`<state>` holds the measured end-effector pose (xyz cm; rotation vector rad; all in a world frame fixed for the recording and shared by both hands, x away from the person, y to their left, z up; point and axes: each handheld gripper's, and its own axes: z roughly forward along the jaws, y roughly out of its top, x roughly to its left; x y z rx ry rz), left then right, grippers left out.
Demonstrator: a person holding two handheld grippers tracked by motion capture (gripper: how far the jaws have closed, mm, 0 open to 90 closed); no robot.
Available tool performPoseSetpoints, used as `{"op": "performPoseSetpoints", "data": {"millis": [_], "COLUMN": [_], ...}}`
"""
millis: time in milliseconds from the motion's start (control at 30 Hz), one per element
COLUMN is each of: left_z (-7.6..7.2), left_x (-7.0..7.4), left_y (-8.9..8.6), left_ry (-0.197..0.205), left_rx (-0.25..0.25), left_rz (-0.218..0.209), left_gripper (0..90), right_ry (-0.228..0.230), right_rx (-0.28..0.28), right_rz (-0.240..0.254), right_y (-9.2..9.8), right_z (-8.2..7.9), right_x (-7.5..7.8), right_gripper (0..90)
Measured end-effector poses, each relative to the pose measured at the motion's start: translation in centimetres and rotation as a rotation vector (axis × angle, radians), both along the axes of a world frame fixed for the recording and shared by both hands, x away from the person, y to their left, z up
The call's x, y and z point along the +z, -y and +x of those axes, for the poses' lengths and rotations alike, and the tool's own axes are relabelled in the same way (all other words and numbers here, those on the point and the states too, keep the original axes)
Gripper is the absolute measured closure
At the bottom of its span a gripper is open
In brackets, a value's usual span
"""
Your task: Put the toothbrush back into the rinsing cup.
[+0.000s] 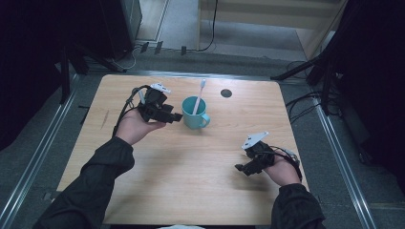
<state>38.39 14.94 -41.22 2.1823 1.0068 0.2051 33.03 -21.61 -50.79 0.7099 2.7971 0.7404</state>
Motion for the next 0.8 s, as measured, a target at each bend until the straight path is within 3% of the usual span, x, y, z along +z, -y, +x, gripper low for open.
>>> {"op": "performPoseSetpoints", "data": {"millis": [667,800], "left_z": [-2.8,-3.4], "left_x": [-2.9,-3.6], "left_y": [-2.2,-2.5], "left_ry": [-0.043,-0.043], "left_rx": [-0.001,-0.010], "left_rz": [-0.025,0.005], "left_gripper": [41.6,41.3], "right_ry": [-0.007,-0.002], "right_rx": [-0.002,0.011], "right_rz": [-0.010,-0.011], "right_y": [0.0,-0.1], "right_z": [-0.2,-0.2], "right_x": [-0.1,0.0], "right_gripper": [21.9,21.9]}}
